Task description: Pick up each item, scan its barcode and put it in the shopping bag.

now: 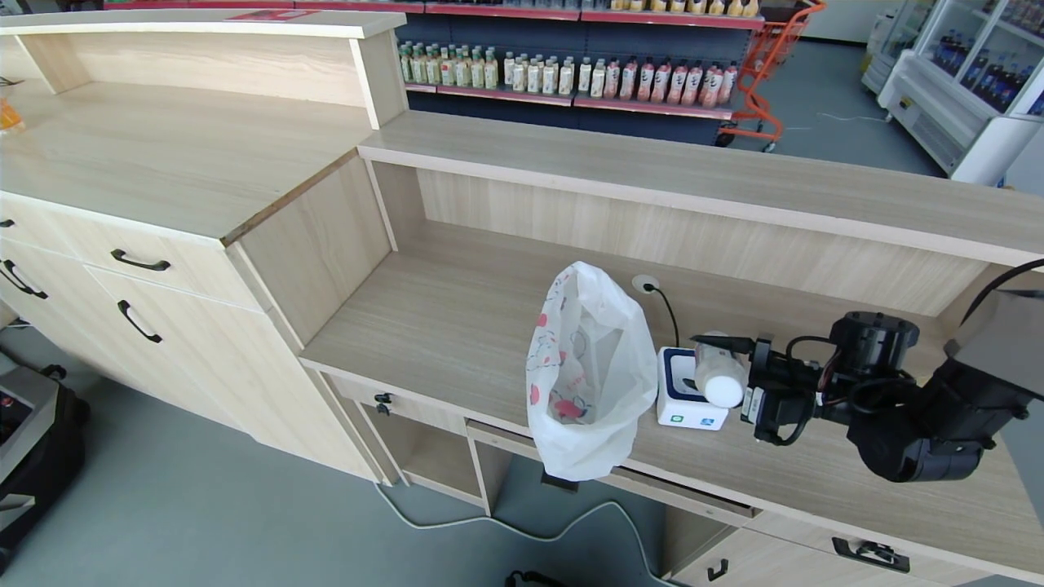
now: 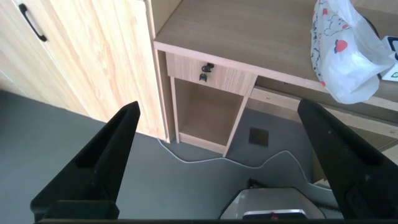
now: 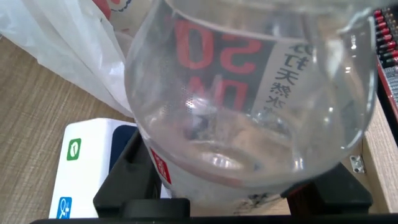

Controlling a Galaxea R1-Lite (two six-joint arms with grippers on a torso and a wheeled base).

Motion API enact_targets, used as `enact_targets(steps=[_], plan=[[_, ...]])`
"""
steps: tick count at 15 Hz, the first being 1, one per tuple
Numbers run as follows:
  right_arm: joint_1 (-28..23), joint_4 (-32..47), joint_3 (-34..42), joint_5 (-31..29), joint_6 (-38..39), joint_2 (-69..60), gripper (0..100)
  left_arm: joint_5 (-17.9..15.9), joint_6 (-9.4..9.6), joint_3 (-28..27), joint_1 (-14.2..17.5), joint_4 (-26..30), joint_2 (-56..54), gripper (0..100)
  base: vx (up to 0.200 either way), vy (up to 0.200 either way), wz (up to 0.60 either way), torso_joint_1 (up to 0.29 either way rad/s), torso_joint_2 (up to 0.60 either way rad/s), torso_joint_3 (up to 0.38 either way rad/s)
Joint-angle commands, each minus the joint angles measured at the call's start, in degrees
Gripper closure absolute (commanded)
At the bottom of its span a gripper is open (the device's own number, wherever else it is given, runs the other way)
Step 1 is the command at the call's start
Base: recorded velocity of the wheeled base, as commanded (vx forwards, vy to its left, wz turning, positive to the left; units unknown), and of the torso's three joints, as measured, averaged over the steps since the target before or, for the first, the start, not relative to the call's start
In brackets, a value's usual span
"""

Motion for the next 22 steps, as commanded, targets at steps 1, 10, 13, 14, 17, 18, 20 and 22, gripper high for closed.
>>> enact_targets(steps=[1,10,13,14,17,18,20,22], plan=[[0.6,0.0,-1.4,0.0,0.1,1.2,100,0.0,-0.02,0.0,0.0,0.0,0.0,0,0.000,0.000,0.00,0.000,0.00,0.000],[3.5,-6.6,-2.9,-0.2,4.1,4.8,100,0.0,-0.02,0.0,0.0,0.0,0.0,0,0.000,0.000,0.00,0.000,0.00,0.000],[3.6,-6.6,-3.7,-0.3,4.2,5.7,100,0.0,-0.02,0.0,0.0,0.0,0.0,0,0.000,0.000,0.00,0.000,0.00,0.000],[3.6,-6.6,-3.7,-0.3,4.1,6.0,100,-0.1,-0.02,0.0,0.0,0.0,0.0,0,0.000,0.000,0.00,0.000,0.00,0.000],[3.8,-6.7,-4.3,-0.3,4.1,6.3,100,0.0,-0.02,0.0,0.0,0.0,0.0,0,0.000,0.000,0.00,0.000,0.00,0.000],[3.9,-6.6,-5.0,-0.4,4.2,6.7,100,0.0,-0.02,0.0,0.0,0.0,0.0,0,0.000,0.000,0.00,0.000,0.00,0.000],[3.9,-6.6,-6.0,-0.4,4.3,7.0,100,0.0,-0.02,0.0,0.0,0.0,0.0,0,0.000,0.000,0.00,0.000,0.00,0.000],[3.9,-6.6,-6.3,-0.4,4.4,7.0,100,0.0,-0.02,0.0,0.0,0.0,0.0,0,0.000,0.000,0.00,0.000,0.00,0.000]])
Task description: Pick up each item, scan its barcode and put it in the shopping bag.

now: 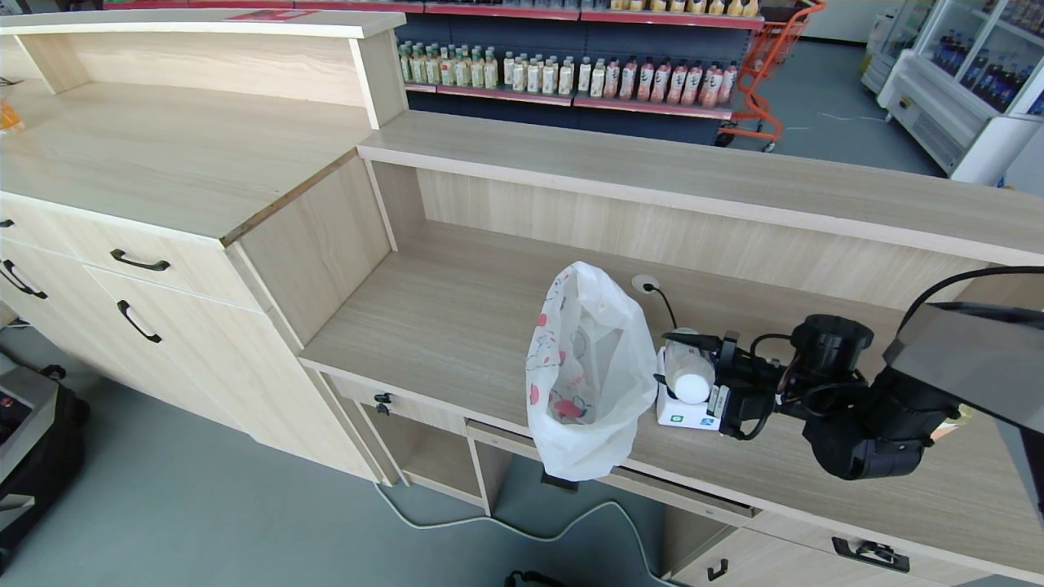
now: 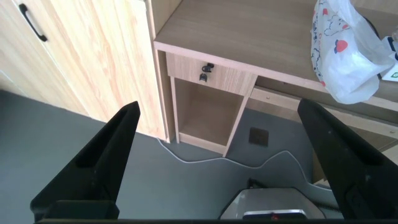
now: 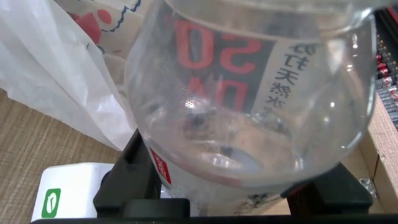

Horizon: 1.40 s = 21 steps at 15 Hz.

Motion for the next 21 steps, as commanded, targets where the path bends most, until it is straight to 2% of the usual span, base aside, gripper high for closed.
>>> enact_targets(steps=[1,4,8,10,11,12,13,15,17,21], plan=[[0.0,0.0,-0.1,0.0,0.0,0.1,100,0.0,-0.02,0.0,0.0,0.0,0.0,0,0.000,0.000,0.00,0.000,0.00,0.000],[-0.2,-0.1,-0.4,0.1,3.1,-0.7,100,0.0,-0.02,0.0,0.0,0.0,0.0,0,0.000,0.000,0.00,0.000,0.00,0.000],[-1.0,0.8,0.7,-0.5,24.7,-11.5,100,0.0,-0.02,0.0,0.0,0.0,0.0,0,0.000,0.000,0.00,0.000,0.00,0.000],[-2.0,0.2,4.4,-8.5,39.3,-19.3,100,0.0,-0.02,0.0,0.0,0.0,0.0,0,0.000,0.000,0.00,0.000,0.00,0.000],[-2.3,0.3,5.2,-11.4,42.8,-21.1,100,0.0,-0.02,0.0,0.0,0.0,0.0,0,0.000,0.000,0.00,0.000,0.00,0.000],[-3.1,0.8,7.3,-19.5,52.2,-25.3,100,0.0,-0.02,0.0,0.0,0.0,0.0,0,0.000,0.000,0.00,0.000,0.00,0.000],[-3.6,0.9,9.0,-24.1,57.1,-27.6,100,0.0,-0.02,0.0,0.0,0.0,0.0,0,0.000,0.000,0.00,0.000,0.00,0.000],[-4.2,0.9,13.1,-30.5,62.0,-30.8,100,0.0,-0.02,0.0,0.0,0.0,0.0,0,0.000,0.000,0.00,0.000,0.00,0.000],[-5.1,0.7,18.5,-34.8,62.5,-34.0,100,0.0,-0.02,0.0,0.0,0.0,0.0,0,0.000,0.000,0.00,0.000,0.00,0.000],[-5.0,-0.9,21.5,-44.8,61.8,-35.1,100,0.0,-0.02,0.0,0.0,0.0,0.0,0,0.000,0.000,0.00,0.000,0.00,0.000]])
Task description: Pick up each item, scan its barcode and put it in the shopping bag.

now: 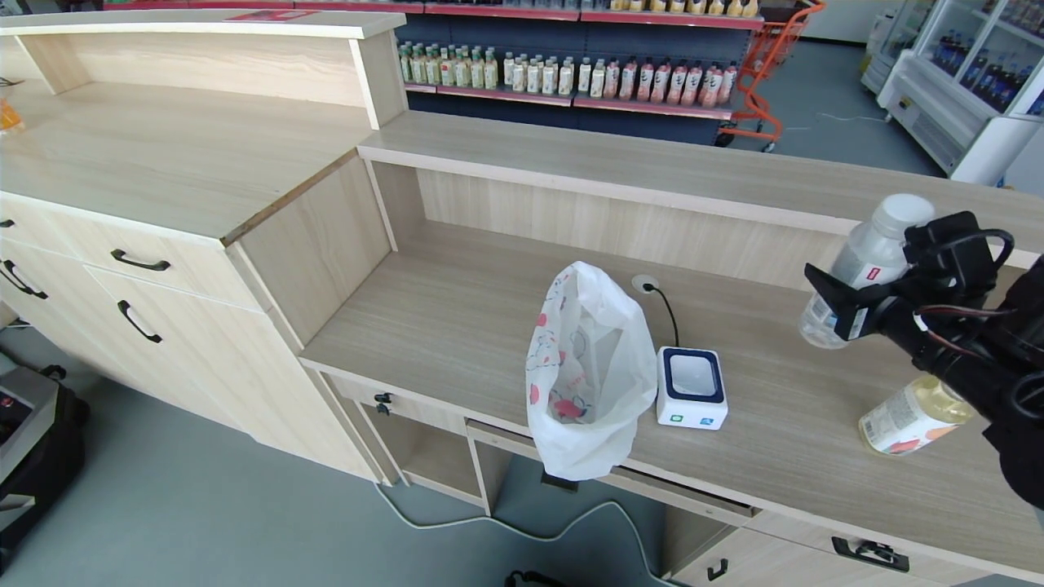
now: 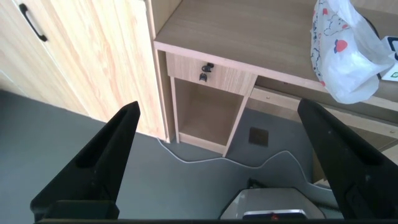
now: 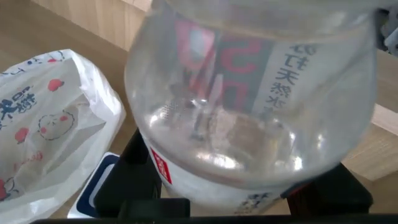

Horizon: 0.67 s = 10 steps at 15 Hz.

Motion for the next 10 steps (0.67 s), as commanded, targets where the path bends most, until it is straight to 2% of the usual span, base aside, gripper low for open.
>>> enact_targets(steps=[1,3,5,9,10], plan=[[0.1,-0.2,1.3,-1.0,-0.2,-1.3,100,0.0,-0.02,0.0,0.0,0.0,0.0,0,0.000,0.000,0.00,0.000,0.00,0.000],[0.1,-1.2,2.1,-5.1,-3.4,-1.4,100,0.0,-0.02,0.0,0.0,0.0,0.0,0,0.000,0.000,0.00,0.000,0.00,0.000],[0.6,-1.9,3.1,-6.4,-4.8,-1.5,100,0.0,-0.02,0.0,0.0,0.0,0.0,0,0.000,0.000,0.00,0.000,0.00,0.000],[7.6,-5.5,1.7,-6.1,-5.8,1.8,100,0.0,-0.02,0.0,0.0,0.0,0.0,0,0.000,0.000,0.60,0.002,0.01,0.004],[10.8,-7.7,0.9,-6.1,-6.3,4.8,100,0.0,-0.02,0.0,0.0,0.0,0.0,0,0.000,0.000,0.60,0.002,0.00,0.002]])
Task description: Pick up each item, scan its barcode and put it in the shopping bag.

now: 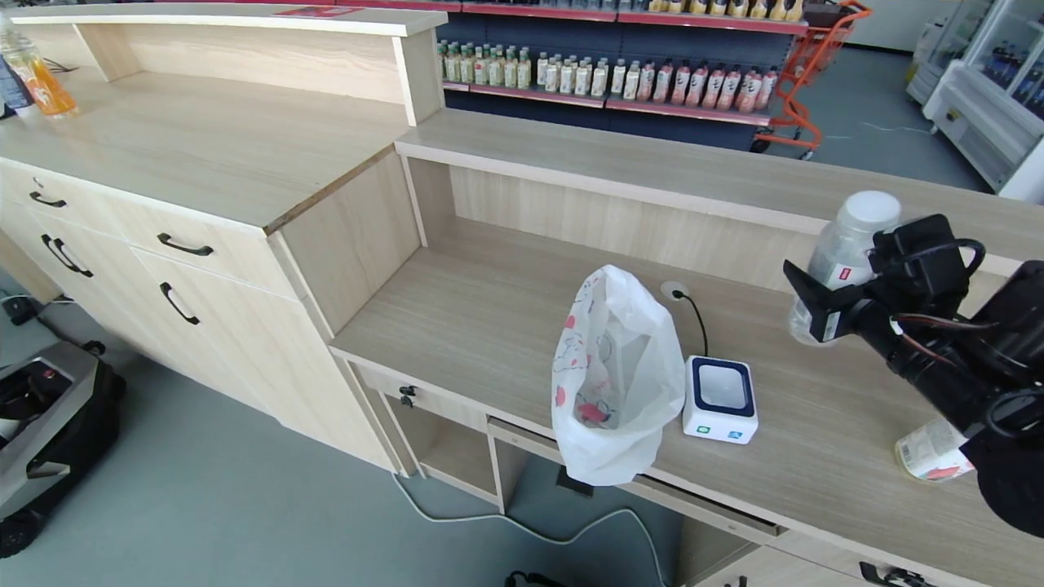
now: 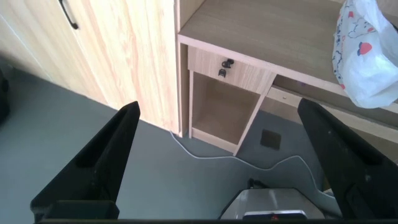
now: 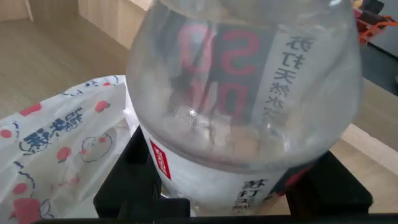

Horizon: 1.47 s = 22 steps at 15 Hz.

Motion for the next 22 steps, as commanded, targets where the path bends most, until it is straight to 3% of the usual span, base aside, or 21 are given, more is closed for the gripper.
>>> enact_targets(steps=[1,4,8,16,22], plan=[[5.6,-2.8,-2.3,0.3,1.0,6.6,100,0.0,-0.02,0.0,0.0,0.0,0.0,0,0.000,0.000,0.00,0.000,0.00,0.000],[8.6,-4.0,-7.6,2.1,7.5,17.8,100,0.0,-0.02,0.0,0.0,0.0,0.0,0,0.000,0.000,0.00,0.000,0.00,0.000],[8.3,-4.0,-14.4,2.2,10.7,29.4,100,0.0,-0.02,0.0,0.0,0.0,0.0,0,0.000,0.000,0.00,0.000,0.00,0.000],[7.7,-3.2,-35.2,2.2,12.6,41.8,100,0.0,-0.02,0.0,0.0,0.0,0.0,0,0.000,0.000,0.00,0.000,0.00,0.000],[7.6,-0.7,-39.1,2.2,13.2,45.8,100,0.0,-0.02,0.0,0.0,0.0,0.0,0,0.000,0.000,0.00,0.000,0.00,0.000]])
